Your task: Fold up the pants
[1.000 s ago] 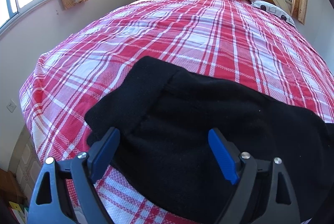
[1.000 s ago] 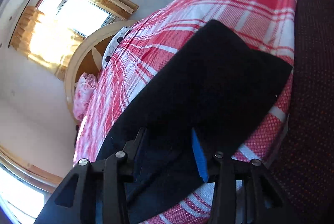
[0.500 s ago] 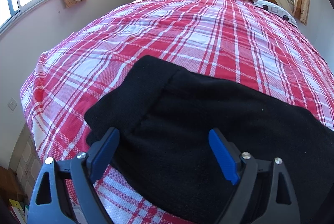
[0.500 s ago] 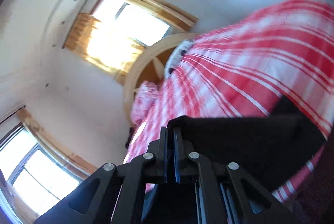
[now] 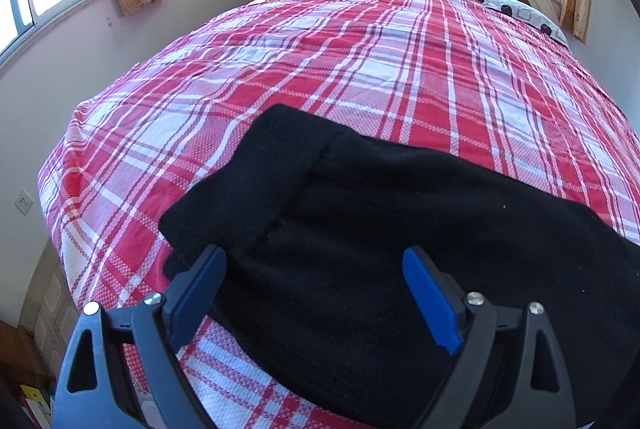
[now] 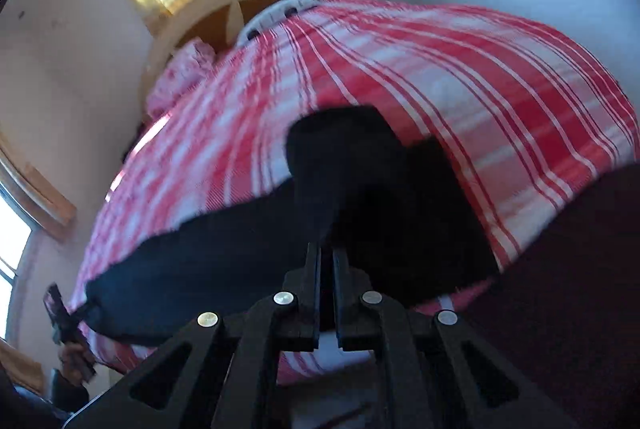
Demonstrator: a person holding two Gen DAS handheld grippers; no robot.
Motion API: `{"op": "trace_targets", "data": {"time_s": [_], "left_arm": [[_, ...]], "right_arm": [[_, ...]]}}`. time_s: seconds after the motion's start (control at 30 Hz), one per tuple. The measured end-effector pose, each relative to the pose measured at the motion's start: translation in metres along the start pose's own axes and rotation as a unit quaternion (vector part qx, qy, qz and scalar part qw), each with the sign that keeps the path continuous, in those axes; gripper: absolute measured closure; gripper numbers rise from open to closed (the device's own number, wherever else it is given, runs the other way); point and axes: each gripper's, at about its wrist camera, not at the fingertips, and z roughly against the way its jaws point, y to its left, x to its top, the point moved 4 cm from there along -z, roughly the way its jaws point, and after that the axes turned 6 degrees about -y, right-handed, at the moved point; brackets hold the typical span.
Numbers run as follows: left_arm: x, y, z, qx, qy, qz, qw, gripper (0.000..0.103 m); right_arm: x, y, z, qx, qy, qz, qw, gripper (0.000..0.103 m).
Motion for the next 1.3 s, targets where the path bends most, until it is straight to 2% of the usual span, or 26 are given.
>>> {"op": "trace_targets", "data": {"time_s": [0.07, 0.1, 0.17, 0.27, 0.33, 0.4, 0.47, 0.53, 0.63, 0.73, 0.8, 0.87, 0.9, 0.93, 1.07, 1.17, 1.2, 1.27, 1.3], "left_arm": [[0.0, 0.0, -0.001, 0.0, 0.002, 0.001, 1.0, 0.01], [0.001, 0.0, -0.001, 0.0, 0.002, 0.002, 1.0, 0.01], [0.0, 0.0, -0.001, 0.001, 0.001, 0.002, 1.0, 0.01], [0.0, 0.0, -0.001, 0.003, 0.001, 0.003, 1.0, 0.01], [0.0, 0.0, -0.001, 0.003, 0.001, 0.003, 1.0, 0.01], [0.001, 0.0, -0.001, 0.003, 0.0, 0.002, 1.0, 0.01], [0.0, 0.0, -0.001, 0.003, 0.001, 0.004, 1.0, 0.01], [0.001, 0.0, -0.001, 0.003, 0.001, 0.004, 1.0, 0.01], [0.001, 0.001, -0.002, 0.004, 0.002, 0.004, 1.0, 0.01], [0.002, 0.001, -0.002, 0.006, 0.005, 0.007, 0.9999, 0.01], [0.002, 0.001, -0.002, 0.007, 0.005, 0.007, 0.9999, 0.01], [0.002, 0.001, -0.002, 0.007, 0.004, 0.006, 1.0, 0.01], [0.002, 0.001, -0.002, 0.007, 0.005, 0.007, 0.9999, 0.01], [0.002, 0.001, -0.002, 0.007, 0.005, 0.007, 0.9999, 0.01], [0.002, 0.001, -0.003, 0.007, 0.005, 0.007, 0.9999, 0.009], [0.003, 0.001, -0.003, 0.007, 0.003, 0.006, 1.0, 0.009], [0.002, 0.0, -0.003, 0.007, 0.002, 0.006, 1.0, 0.008], [0.002, 0.0, -0.003, 0.007, 0.001, 0.006, 1.0, 0.008], [0.002, 0.0, -0.003, 0.007, 0.001, 0.006, 1.0, 0.008]], "right_arm": [[-0.013, -0.004, -0.001, -0.022, 0.024, 0.01, 0.999, 0.096], [-0.016, -0.007, 0.0, -0.054, 0.028, 0.02, 0.998, 0.096], [-0.013, -0.013, 0.008, -0.072, 0.018, 0.018, 0.997, 0.096], [0.0, -0.034, 0.026, -0.034, -0.029, -0.057, 0.997, 0.096], [0.012, -0.057, 0.034, -0.019, -0.076, -0.124, 0.989, 0.095], [0.019, -0.073, 0.037, -0.012, -0.108, -0.155, 0.982, 0.095], [0.028, -0.081, 0.034, -0.018, -0.117, -0.153, 0.981, 0.095], [0.035, -0.087, 0.023, -0.014, -0.108, -0.145, 0.983, 0.094], [0.037, -0.094, 0.005, 0.047, -0.099, -0.172, 0.979, 0.093], [0.038, -0.085, -0.008, 0.037, -0.083, -0.144, 0.985, 0.085], [0.036, -0.08, -0.014, 0.011, -0.065, -0.128, 0.99, 0.085], [0.039, -0.072, -0.019, -0.007, -0.059, -0.109, 0.992, 0.086], [0.041, -0.067, -0.019, -0.011, -0.059, -0.1, 0.993, 0.094], [0.044, -0.062, -0.019, -0.011, -0.061, -0.089, 0.994, 0.098], [0.059, -0.024, 0.013, -0.033, -0.093, -0.025, 0.995, 0.099], [0.067, -0.009, 0.037, -0.072, -0.117, 0.009, 0.99, 0.098], [0.069, -0.011, 0.042, -0.079, -0.123, 0.005, 0.989, 0.098], [0.071, -0.029, 0.046, -0.055, -0.134, -0.035, 0.989, 0.097], [0.069, -0.044, 0.044, -0.048, -0.132, -0.069, 0.988, 0.09]]}}
